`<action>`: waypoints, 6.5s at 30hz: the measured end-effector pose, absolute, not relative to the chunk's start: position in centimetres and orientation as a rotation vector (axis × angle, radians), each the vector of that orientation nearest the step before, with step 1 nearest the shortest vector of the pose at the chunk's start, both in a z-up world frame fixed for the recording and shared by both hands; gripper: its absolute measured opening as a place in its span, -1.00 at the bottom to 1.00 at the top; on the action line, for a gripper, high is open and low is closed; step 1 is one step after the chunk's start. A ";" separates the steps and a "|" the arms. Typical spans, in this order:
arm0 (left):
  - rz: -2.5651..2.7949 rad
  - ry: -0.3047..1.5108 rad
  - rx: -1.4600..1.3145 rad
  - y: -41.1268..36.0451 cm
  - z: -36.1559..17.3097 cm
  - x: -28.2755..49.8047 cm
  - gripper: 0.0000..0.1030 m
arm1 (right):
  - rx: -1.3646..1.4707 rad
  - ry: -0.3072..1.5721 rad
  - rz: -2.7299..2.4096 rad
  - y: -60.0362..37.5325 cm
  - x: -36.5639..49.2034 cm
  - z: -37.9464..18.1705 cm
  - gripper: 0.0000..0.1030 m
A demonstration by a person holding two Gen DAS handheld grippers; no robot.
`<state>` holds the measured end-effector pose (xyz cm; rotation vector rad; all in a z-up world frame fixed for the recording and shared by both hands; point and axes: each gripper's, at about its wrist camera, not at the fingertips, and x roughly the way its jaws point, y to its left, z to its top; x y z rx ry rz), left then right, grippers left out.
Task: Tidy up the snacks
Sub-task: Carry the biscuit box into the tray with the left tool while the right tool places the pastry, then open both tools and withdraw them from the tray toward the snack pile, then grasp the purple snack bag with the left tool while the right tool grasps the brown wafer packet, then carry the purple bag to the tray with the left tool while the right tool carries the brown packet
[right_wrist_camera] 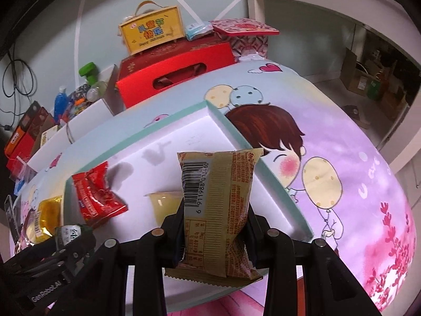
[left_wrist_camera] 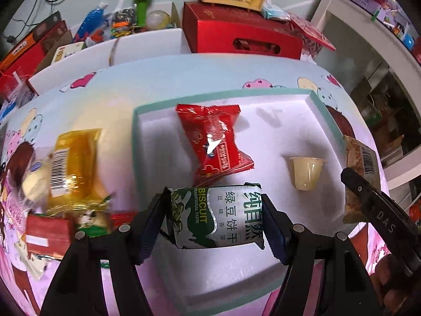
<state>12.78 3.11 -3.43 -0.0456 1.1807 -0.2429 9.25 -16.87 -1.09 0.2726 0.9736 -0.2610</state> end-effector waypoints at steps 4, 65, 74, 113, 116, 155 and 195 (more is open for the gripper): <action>-0.248 1.186 -0.039 2.4 -3.8 13.0 0.40 | 0.294 0.976 -0.265 -17.3 9.2 -1.2 -0.24; -0.072 1.004 -0.034 11.1 0.5 10.6 0.97 | 0.212 0.902 -0.078 -10.5 9.2 0.9 1.00; 0.088 1.045 -0.151 18.9 0.2 8.5 0.97 | 0.119 0.856 0.107 -3.7 8.4 2.1 1.00; 0.195 1.134 -0.591 33.6 -6.0 7.6 0.96 | -0.024 0.980 0.393 14.0 9.2 -3.3 1.00; 0.182 1.108 -0.603 33.6 -5.8 8.3 0.96 | -0.014 0.993 0.391 14.3 9.7 -3.6 1.00; 0.228 1.089 -0.540 32.9 -7.7 10.0 -0.11 | 0.064 1.062 0.389 14.5 10.4 -4.8 0.44; -0.037 0.917 -0.352 22.8 3.0 6.7 -0.12 | 0.119 0.951 0.024 -1.3 7.2 1.0 0.44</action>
